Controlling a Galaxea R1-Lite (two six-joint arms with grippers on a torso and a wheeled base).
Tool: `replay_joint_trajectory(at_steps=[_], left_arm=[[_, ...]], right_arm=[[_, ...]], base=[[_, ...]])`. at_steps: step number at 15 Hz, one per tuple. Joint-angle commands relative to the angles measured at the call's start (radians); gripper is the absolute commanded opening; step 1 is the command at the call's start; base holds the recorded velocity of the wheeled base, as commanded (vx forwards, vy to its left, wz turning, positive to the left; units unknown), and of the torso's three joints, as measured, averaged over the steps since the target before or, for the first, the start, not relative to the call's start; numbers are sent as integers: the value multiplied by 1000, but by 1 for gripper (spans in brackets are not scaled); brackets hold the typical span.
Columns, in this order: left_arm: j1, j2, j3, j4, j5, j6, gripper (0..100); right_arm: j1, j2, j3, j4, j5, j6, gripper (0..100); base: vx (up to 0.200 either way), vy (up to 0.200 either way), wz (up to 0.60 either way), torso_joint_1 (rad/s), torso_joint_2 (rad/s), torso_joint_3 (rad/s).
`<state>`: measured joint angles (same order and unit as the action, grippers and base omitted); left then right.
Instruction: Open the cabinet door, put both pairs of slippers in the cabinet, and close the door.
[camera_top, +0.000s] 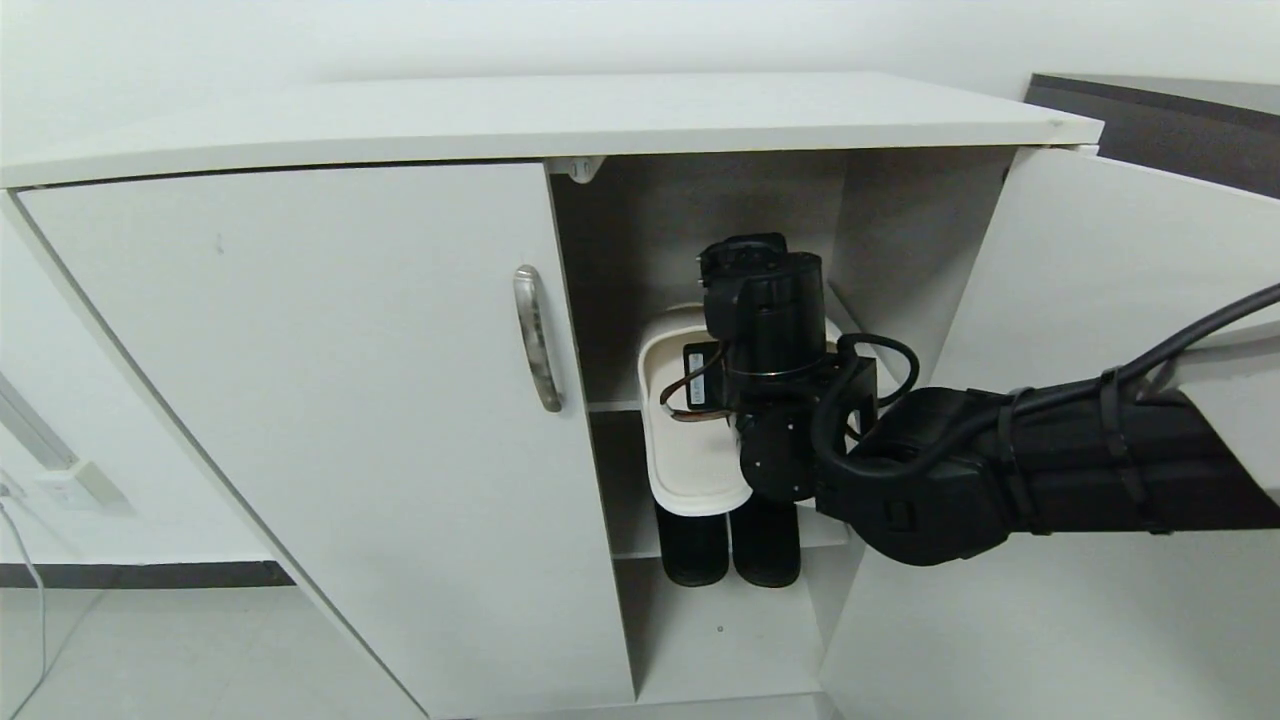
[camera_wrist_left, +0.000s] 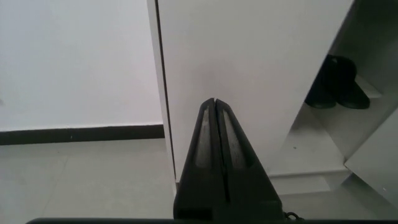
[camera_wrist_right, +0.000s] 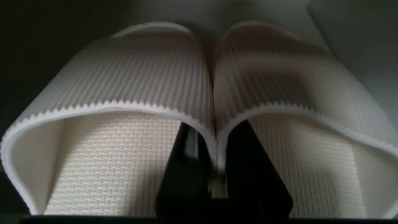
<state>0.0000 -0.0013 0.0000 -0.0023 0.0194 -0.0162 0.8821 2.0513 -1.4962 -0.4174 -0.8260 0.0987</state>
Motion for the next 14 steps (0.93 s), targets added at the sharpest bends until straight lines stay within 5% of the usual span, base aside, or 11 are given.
replay_joint_trajectory(at_steps=[1,6,14], left_arm=[[0,1,0,-1,1,-1,0],[0,1,0,-1,1,-2,0],[0,1,0,-1,4,-4,0]], right_arm=[[1,3,-1,-1,2,-1,0],[-43,50,-72,11,47,-13,0],[-98,171,-361,187,94,-5,0]], base=[[0,0,0,0,0,0],[0,0,0,0,0,0],[0,0,0,0,0,0]])
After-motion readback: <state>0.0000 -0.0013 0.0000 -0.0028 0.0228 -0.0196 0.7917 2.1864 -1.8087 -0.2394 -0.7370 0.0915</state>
